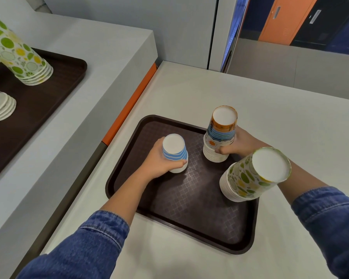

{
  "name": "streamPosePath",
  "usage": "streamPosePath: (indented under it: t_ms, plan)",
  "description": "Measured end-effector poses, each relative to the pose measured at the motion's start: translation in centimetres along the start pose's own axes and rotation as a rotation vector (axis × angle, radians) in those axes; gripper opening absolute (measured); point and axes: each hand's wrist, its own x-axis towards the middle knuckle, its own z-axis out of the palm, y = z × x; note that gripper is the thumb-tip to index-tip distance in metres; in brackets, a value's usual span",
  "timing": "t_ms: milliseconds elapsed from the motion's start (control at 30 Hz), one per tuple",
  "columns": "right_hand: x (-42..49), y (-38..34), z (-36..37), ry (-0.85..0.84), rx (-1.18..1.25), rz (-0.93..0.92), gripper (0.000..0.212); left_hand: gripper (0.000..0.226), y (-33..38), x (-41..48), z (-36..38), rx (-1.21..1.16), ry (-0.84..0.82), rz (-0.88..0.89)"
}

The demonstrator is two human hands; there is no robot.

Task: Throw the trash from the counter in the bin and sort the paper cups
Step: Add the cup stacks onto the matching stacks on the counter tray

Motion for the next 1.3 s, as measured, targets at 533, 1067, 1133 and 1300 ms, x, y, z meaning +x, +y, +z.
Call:
streamPosePath:
  t_ms: [533, 1067, 1133, 1300]
  plan:
    - [0.4, -2.2, -2.0, -0.009, -0.005, 0.0, 0.064, 0.068, 2.5, -0.3, -0.8, 0.015, 0.007, 0.059]
    - [-0.6, -14.8, -4.2, 0.007, -0.043, -0.154, 0.063, 0.058, 10.4, -4.2, -5.7, -0.032, 0.09, 0.254]
    - [-0.5, -16.1, -3.0, -0.007, -0.049, -0.181, 0.064, 0.049, 11.0, -5.6, -6.7, -0.023, 0.122, 0.263]
    - [0.3, -18.4, 0.8, -0.04, -0.072, -0.21, 0.066, 0.045, 11.2, -9.3, -9.2, -0.025, 0.189, 0.248]
